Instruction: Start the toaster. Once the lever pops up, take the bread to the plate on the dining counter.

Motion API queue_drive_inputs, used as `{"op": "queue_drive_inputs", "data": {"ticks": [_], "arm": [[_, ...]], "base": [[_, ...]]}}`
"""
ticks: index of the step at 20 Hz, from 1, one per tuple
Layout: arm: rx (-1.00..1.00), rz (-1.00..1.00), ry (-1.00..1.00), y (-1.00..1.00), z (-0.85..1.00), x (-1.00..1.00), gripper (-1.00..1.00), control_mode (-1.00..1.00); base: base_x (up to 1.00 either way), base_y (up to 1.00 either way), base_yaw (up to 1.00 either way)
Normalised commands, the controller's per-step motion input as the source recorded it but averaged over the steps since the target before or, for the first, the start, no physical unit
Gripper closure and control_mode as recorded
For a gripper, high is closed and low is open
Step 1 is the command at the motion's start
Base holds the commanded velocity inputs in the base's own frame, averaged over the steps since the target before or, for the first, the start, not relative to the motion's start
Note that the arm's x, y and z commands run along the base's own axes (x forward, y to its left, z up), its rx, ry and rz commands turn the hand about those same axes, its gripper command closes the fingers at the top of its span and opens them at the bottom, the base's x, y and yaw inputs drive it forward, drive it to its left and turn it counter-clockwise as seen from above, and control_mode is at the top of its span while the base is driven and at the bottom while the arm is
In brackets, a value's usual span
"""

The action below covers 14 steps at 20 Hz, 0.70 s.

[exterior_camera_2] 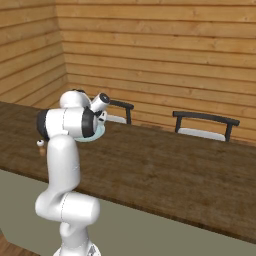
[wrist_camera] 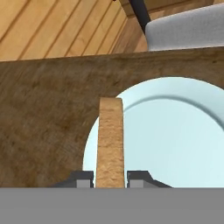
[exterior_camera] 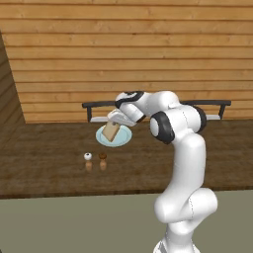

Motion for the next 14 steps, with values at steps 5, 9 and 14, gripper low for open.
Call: {"op": "queue_drive_inputs", "data": {"ticks": [5,9,14], "arm": [[0.00,0.00,0.00,0.00,-0.10,0.00,-1.00,-1.00],[0.00,0.00,0.00,-0.04,-0.08,0.00,-1.00,-1.00],[-0.03,0.00,0.00,-0.21,0.00,0.00,-1.00,-1.00]], "base": [[0.00,0.00,0.00],[0.00,0.00,0.00],[0.00,0.00,0.00]]}}
